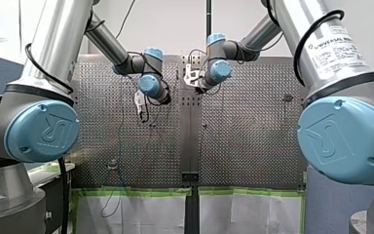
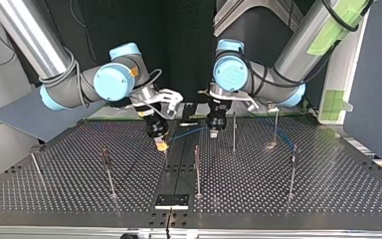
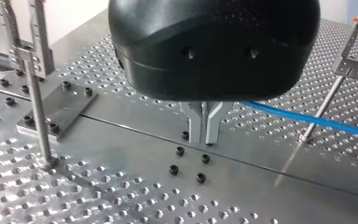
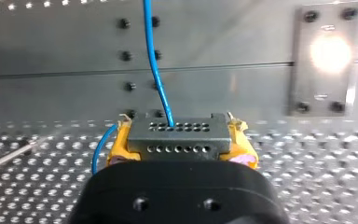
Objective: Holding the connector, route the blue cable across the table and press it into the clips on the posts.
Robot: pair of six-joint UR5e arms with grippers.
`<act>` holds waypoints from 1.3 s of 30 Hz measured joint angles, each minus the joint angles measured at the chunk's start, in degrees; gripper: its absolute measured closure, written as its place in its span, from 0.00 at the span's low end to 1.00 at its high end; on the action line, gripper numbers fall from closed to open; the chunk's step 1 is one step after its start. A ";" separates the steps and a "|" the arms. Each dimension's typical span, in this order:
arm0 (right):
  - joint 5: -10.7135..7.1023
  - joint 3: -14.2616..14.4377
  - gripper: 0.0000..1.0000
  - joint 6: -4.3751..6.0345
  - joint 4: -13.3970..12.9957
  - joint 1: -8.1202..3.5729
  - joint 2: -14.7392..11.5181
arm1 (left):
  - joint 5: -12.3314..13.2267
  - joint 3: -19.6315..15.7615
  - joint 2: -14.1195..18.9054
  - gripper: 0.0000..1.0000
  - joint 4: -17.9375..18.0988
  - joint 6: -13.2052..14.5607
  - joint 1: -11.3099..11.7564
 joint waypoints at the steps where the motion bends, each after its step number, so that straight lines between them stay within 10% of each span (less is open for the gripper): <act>1: 0.00 0.05 1.00 0.04 0.06 0.02 -0.37 | -0.01 0.00 0.27 0.97 -0.22 -0.02 0.00; 39: -1.01 0.06 1.00 1.44 0.09 -0.61 -6.21 | 0.29 1.21 8.29 1.00 -1.33 -2.14 0.40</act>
